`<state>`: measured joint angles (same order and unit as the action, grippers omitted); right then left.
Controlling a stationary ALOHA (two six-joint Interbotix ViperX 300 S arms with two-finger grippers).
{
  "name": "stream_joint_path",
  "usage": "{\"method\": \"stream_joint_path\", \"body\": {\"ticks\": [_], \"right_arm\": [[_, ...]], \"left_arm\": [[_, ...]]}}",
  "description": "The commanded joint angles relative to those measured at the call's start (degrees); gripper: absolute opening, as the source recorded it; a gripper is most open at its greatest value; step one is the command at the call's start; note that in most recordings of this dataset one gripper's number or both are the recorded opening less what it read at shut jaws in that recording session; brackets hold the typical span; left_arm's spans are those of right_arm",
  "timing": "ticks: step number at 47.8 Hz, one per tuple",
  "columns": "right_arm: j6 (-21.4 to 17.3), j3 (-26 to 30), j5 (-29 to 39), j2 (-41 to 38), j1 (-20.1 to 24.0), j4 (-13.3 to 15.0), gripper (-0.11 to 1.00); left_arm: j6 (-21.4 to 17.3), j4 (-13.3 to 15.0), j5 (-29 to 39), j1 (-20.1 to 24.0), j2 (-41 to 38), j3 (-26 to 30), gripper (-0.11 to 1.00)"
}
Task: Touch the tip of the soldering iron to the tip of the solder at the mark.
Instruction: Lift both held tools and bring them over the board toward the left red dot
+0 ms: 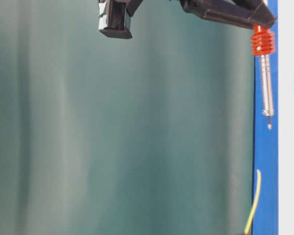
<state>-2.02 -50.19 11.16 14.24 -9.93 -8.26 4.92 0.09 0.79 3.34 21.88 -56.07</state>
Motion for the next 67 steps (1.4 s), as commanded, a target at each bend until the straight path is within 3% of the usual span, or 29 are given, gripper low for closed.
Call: {"method": "stream_joint_path", "body": {"ticks": [1, 17, 55, 67], "right_arm": [[0.1, 1.6, -0.2, 1.1, -1.7, 0.9, 0.06], [0.1, 1.7, 1.4, 1.1, -3.9, 1.4, 0.06], [-0.2, 1.8, 1.9, 1.1, -3.9, 1.4, 0.06], [-0.2, 1.8, 1.9, 1.1, -3.9, 1.5, 0.06]], "left_arm": [[-1.0, -0.1, -0.4, 1.1, -0.8, 2.4, 0.03], [-3.1, -0.1, -0.2, 2.4, -2.5, 4.3, 0.03], [3.1, -0.1, 2.6, 2.0, -4.0, 1.8, 0.03], [3.2, -0.1, 2.6, 2.0, -6.0, 1.9, 0.03]]}}
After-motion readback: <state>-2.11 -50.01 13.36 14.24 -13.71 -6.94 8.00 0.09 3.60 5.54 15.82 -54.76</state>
